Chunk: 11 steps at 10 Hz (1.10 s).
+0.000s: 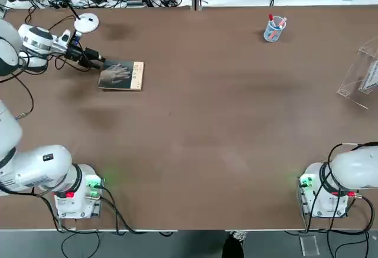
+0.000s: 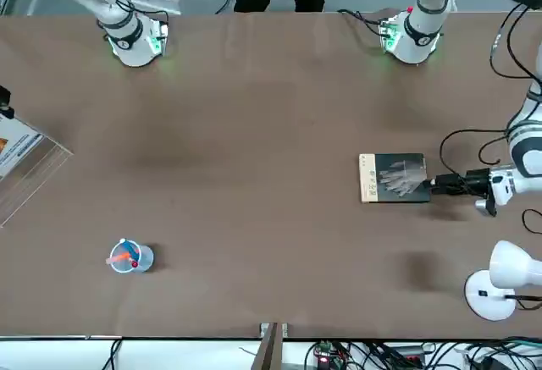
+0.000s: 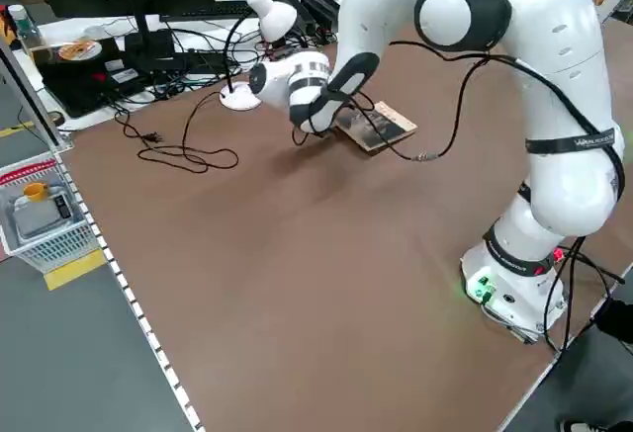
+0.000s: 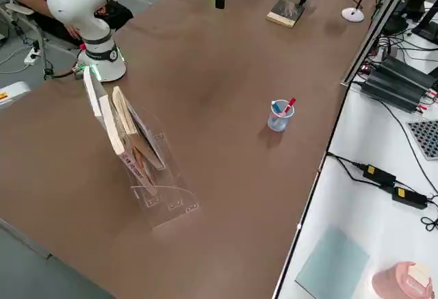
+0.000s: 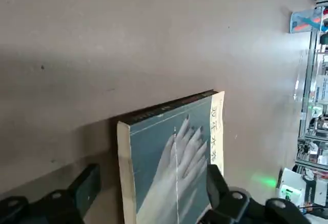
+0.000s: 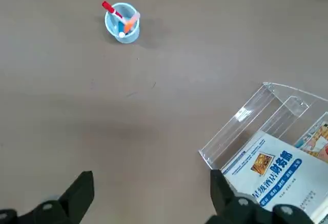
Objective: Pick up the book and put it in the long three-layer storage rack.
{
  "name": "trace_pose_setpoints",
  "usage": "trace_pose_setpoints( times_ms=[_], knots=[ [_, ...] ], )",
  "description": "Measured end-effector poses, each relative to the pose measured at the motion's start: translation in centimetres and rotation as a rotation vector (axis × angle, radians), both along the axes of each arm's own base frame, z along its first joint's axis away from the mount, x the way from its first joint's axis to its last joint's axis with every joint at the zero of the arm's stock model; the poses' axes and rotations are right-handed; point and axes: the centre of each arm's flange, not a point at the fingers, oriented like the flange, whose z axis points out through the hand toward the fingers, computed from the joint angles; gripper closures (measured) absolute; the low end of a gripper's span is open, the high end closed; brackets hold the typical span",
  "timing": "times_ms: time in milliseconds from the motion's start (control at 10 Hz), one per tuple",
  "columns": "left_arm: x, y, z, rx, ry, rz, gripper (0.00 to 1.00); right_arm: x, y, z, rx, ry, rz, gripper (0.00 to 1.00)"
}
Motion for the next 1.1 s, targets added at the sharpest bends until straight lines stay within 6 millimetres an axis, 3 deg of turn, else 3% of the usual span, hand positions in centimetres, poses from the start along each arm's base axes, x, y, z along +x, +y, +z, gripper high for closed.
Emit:
trace_pose_setpoints(
  times_ms=[1100],
  knots=[
    [0.0, -1.2, -1.1, -0.039, 0.002, 0.003, 0.09, 0.0, 0.7, 0.1, 0.001, 0.000, 0.013, 0.00]
  ],
)
